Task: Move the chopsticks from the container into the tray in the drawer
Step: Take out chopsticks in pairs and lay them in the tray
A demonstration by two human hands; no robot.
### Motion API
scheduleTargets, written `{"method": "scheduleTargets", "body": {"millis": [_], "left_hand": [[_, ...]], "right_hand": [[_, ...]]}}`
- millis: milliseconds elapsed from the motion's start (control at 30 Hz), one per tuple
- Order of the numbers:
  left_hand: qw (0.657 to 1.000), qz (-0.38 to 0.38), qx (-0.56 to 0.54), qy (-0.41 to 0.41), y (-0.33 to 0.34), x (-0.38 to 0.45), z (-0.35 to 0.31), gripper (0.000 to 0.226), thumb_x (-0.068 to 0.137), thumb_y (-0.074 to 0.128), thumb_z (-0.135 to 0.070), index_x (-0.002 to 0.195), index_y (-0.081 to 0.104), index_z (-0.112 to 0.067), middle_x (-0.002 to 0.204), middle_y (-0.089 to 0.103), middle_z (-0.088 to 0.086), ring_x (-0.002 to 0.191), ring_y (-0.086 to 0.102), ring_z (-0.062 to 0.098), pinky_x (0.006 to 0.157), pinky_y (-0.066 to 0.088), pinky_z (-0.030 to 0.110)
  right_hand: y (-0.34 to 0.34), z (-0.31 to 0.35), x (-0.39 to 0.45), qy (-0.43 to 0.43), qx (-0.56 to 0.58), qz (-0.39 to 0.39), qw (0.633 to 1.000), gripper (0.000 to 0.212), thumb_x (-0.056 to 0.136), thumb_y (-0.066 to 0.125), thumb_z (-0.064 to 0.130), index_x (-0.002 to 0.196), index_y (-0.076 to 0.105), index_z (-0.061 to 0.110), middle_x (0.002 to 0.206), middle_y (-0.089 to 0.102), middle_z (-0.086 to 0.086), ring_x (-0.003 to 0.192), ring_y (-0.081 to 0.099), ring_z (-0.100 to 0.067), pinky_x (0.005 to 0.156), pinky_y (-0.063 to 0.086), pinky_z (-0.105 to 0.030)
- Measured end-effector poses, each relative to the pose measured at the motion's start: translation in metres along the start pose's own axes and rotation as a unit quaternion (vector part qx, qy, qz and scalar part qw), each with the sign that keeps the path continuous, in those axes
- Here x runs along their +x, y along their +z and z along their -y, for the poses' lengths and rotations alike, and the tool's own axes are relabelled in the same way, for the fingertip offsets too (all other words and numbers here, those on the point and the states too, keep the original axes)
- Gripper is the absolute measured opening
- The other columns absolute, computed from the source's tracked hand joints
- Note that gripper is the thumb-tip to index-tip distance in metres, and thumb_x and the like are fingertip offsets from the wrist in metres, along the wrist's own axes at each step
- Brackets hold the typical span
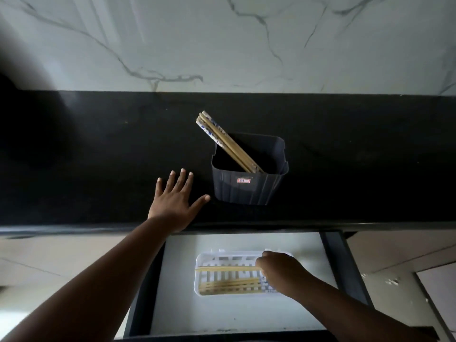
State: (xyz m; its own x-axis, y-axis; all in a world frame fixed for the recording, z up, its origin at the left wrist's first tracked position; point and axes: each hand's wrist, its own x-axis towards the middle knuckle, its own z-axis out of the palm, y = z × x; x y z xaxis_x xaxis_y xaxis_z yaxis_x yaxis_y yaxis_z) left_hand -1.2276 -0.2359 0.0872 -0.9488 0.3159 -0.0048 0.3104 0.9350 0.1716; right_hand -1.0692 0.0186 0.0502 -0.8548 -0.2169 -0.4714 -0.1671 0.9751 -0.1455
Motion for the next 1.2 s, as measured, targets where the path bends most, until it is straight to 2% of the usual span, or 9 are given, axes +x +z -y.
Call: {"method": "scheduleTargets", "body": {"millis": [167,267,500,700,767,867,1000,1133,1200], "left_hand": [[1.0,-0.006,-0.001,-0.006,-0.001,0.001,-0.001,0.097,0.077,0.005,-0.084,0.154,0.007,-0.025,0.163,-0.002,-0.005,0.149,-0.01,0.016,0.119,-0.01,0.04],[1.0,-0.002,-0.007,-0.007,-0.003,0.0,0.0,0.097,0.078,0.006,-0.085,0.154,0.006,-0.026,0.163,-0.002,-0.005,0.148,-0.01,0.016,0.12,-0.008,0.04],[1.0,-0.006,-0.007,-0.006,-0.003,0.001,0.0,0.094,0.079,0.008,-0.084,0.154,0.007,-0.027,0.163,-0.001,-0.005,0.149,-0.009,0.016,0.12,-0.006,0.041],[1.0,0.001,-0.003,-0.003,-0.005,0.001,-0.001,0.094,0.08,0.007,-0.084,0.154,0.006,-0.027,0.163,-0.002,-0.004,0.149,-0.009,0.017,0.12,-0.005,0.041],[1.0,0.002,-0.003,-0.004,-0.006,0.001,-0.001,0.095,0.079,0.006,-0.084,0.154,0.006,-0.027,0.163,-0.002,-0.004,0.149,-0.009,0.017,0.12,-0.005,0.041],[1.0,0.001,-0.007,-0.004,-0.006,0.001,-0.001,0.095,0.078,0.006,-0.084,0.154,0.006,-0.027,0.163,-0.002,-0.004,0.149,-0.009,0.016,0.12,-0.005,0.041],[1.0,0.001,-0.008,-0.002,-0.005,0.001,0.0,0.094,0.08,0.009,-0.084,0.154,0.006,-0.027,0.163,-0.002,-0.004,0.148,-0.01,0.016,0.12,-0.006,0.041],[1.0,0.0,-0.011,0.0,-0.005,0.002,0.0,0.094,0.08,0.008,-0.084,0.154,0.006,-0.027,0.162,-0.002,-0.004,0.148,-0.011,0.016,0.12,-0.007,0.041],[1.0,0.0,-0.012,0.001,-0.005,0.002,0.0,0.094,0.08,0.008,-0.084,0.154,0.006,-0.027,0.163,-0.002,-0.004,0.148,-0.01,0.016,0.12,-0.006,0.041]], "right_hand": [[0.02,0.003,0.02,-0.004,-0.039,0.019,0.999,0.025,0.075,0.052,-0.013,0.085,0.055,0.01,0.087,0.047,-0.004,0.075,0.055,-0.024,0.046,0.033,-0.025],[0.026,-0.002,0.026,0.008,-0.024,0.013,1.0,0.029,0.078,0.051,-0.01,0.097,0.062,0.009,0.086,0.051,-0.002,0.085,0.063,-0.026,0.053,0.04,-0.026],[0.036,-0.022,0.023,-0.014,-0.03,0.019,0.999,0.027,0.077,0.047,-0.01,0.081,0.053,0.016,0.08,0.047,0.002,0.085,0.062,-0.021,0.063,0.039,-0.023],[0.043,-0.015,0.037,-0.026,-0.007,0.013,1.0,0.025,0.088,0.047,0.002,0.072,0.043,0.021,0.069,0.04,0.008,0.068,0.047,-0.013,0.066,0.046,-0.021],[0.044,-0.014,0.038,-0.034,-0.003,0.005,0.999,0.019,0.084,0.047,0.0,0.084,0.048,0.018,0.072,0.042,0.009,0.076,0.054,-0.015,0.074,0.051,-0.026],[0.048,-0.017,0.038,-0.061,-0.018,-0.003,0.998,0.038,0.08,0.047,-0.002,0.112,0.05,0.018,0.082,0.043,0.005,0.074,0.046,-0.014,0.067,0.048,-0.03],[0.053,-0.015,0.037,-0.041,-0.046,0.012,0.998,0.027,0.072,0.045,-0.004,0.09,0.049,0.016,0.079,0.039,0.004,0.07,0.049,-0.017,0.053,0.036,-0.03],[0.053,-0.016,0.037,-0.025,-0.044,0.0,0.999,0.028,0.072,0.049,-0.004,0.09,0.058,0.017,0.074,0.043,0.004,0.072,0.054,-0.016,0.06,0.045,-0.028],[0.042,-0.01,0.034,-0.025,-0.038,-0.016,0.999,0.027,0.057,0.057,-0.003,0.073,0.062,0.017,0.064,0.041,0.007,0.056,0.047,-0.01,0.043,0.034,-0.018]]}}
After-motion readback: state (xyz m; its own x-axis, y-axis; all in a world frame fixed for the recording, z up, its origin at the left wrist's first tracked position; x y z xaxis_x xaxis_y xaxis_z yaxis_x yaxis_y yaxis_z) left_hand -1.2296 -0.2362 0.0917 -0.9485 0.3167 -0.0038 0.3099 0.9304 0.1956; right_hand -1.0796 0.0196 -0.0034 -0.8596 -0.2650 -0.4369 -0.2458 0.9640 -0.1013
